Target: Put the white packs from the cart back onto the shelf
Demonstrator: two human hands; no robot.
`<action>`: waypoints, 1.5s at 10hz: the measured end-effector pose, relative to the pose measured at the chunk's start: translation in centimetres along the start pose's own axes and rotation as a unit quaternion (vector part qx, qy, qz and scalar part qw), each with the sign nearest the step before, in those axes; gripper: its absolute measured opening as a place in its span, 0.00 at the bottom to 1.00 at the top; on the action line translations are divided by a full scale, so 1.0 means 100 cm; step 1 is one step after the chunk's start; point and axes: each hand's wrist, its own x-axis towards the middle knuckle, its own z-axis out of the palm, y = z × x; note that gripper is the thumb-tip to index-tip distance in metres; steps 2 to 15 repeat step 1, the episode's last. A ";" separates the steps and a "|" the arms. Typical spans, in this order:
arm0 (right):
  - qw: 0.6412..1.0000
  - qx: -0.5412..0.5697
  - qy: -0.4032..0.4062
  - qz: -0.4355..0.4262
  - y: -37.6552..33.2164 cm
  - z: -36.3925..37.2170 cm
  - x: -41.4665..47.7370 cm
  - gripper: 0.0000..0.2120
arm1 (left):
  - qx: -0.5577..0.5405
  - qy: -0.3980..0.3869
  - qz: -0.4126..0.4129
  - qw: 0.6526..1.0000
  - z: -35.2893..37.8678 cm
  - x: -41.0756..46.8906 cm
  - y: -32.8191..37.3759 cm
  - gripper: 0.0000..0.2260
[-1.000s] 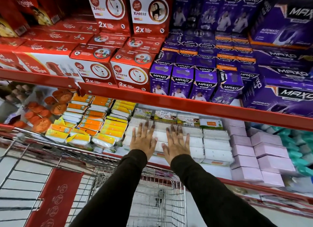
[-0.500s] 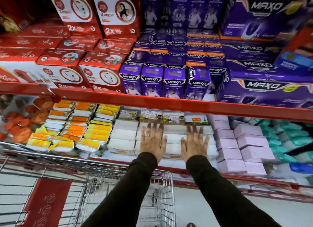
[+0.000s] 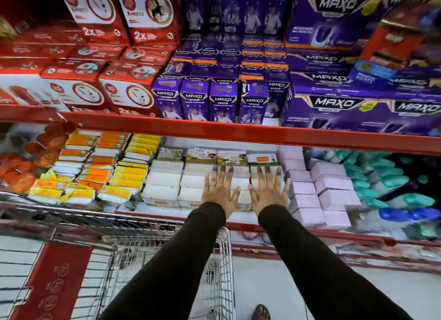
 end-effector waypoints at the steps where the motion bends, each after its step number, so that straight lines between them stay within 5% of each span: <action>1: 0.993 0.029 0.106 -0.035 -0.005 -0.014 -0.026 0.31 | -0.014 0.073 0.026 0.997 -0.014 -0.023 0.000 0.35; 15: 0.993 0.029 0.106 -0.035 -0.005 -0.014 -0.026 0.31 | -0.014 0.073 0.026 0.997 -0.014 -0.023 0.000 0.35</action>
